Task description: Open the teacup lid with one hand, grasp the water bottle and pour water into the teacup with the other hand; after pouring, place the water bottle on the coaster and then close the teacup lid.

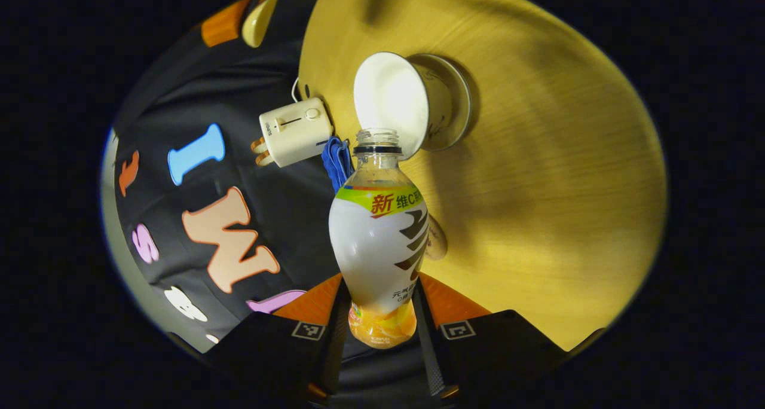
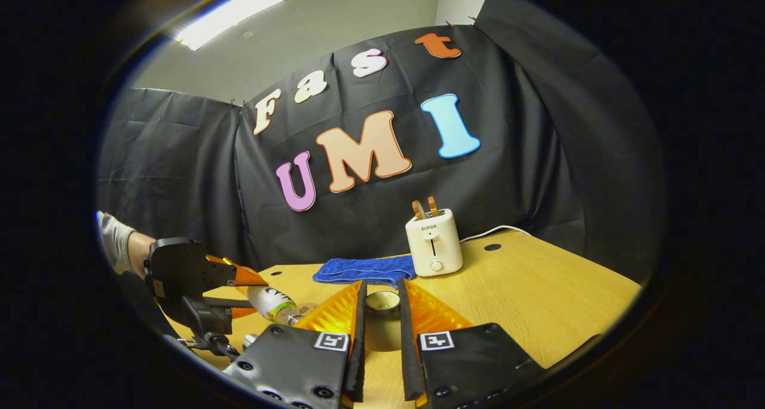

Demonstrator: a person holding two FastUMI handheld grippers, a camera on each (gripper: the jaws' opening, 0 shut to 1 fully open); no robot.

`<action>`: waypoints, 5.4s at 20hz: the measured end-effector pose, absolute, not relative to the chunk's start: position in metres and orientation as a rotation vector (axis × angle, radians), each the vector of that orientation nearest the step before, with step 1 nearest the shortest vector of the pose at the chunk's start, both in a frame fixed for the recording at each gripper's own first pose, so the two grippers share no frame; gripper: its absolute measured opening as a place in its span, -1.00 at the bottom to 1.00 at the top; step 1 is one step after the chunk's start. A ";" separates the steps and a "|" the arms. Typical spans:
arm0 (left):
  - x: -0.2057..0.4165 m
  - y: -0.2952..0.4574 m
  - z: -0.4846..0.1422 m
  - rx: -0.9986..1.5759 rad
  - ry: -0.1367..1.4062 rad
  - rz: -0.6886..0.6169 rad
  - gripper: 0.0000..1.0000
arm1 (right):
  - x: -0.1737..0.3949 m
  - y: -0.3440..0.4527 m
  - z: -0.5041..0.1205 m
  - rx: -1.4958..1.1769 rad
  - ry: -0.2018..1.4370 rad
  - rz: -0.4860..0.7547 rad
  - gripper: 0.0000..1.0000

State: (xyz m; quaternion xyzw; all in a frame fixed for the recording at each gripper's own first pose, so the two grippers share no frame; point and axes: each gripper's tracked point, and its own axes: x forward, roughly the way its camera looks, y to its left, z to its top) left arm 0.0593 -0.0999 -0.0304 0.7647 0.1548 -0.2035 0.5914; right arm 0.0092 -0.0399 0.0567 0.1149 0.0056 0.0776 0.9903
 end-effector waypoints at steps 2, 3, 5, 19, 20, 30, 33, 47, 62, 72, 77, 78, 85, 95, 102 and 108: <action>0.051 -0.103 -0.042 1.642 0.368 -0.488 0.10 | 0.009 -0.041 0.058 0.231 0.009 0.154 -0.47; 0.048 -0.103 -0.046 1.574 0.368 -0.483 0.10 | 0.009 -0.042 0.058 0.229 0.009 0.153 -0.47; 0.042 -0.105 -0.051 1.436 0.361 -0.468 0.10 | 0.010 -0.041 0.057 0.228 0.011 0.151 -0.47; 0.053 -0.125 -0.008 0.454 0.278 -0.383 0.07 | 0.011 -0.017 0.044 0.197 0.044 0.196 -0.43; 0.056 -0.125 -0.004 0.393 0.271 -0.376 0.12 | 0.011 -0.015 0.043 0.198 0.046 0.198 -0.47; 0.113 -0.109 0.021 -0.049 0.157 -0.269 0.07 | 0.013 -0.019 0.040 0.202 0.051 0.191 -0.43; 0.131 -0.106 0.007 -0.068 0.172 -0.246 0.07 | 0.012 -0.020 0.040 0.199 0.050 0.191 -0.37; 0.156 -0.103 -0.026 -0.128 0.199 -0.177 0.25 | 0.019 -0.011 0.020 0.197 0.099 0.200 -0.43; 0.145 -0.108 -0.040 -0.081 0.230 -0.186 0.73 | 0.017 0.044 0.011 0.177 0.111 0.318 -0.47; 0.113 -0.091 -0.039 -0.047 0.210 -0.184 0.77 | 0.041 0.077 -0.012 0.089 0.161 0.326 -0.42; 0.086 -0.067 -0.018 -0.023 0.152 -0.158 0.75 | 0.051 0.081 -0.023 0.065 0.183 0.311 -0.40; 0.081 -0.064 -0.014 -0.014 0.141 -0.156 0.75 | 0.052 0.083 -0.026 0.064 0.188 0.311 -0.40; 0.044 -0.062 0.002 -0.011 0.101 -0.171 0.75 | 0.052 0.089 -0.031 0.014 0.168 0.295 -0.42; 0.009 -0.053 0.002 -0.020 0.050 -0.130 0.75 | 0.033 0.062 -0.008 0.021 0.063 0.188 1.00; -0.017 -0.053 0.001 0.006 0.016 -0.127 0.75 | -0.007 0.039 -0.005 0.014 0.023 0.126 0.95; -0.026 -0.054 -0.008 0.026 0.015 -0.123 0.75 | -0.020 0.033 -0.008 0.023 0.024 0.109 0.96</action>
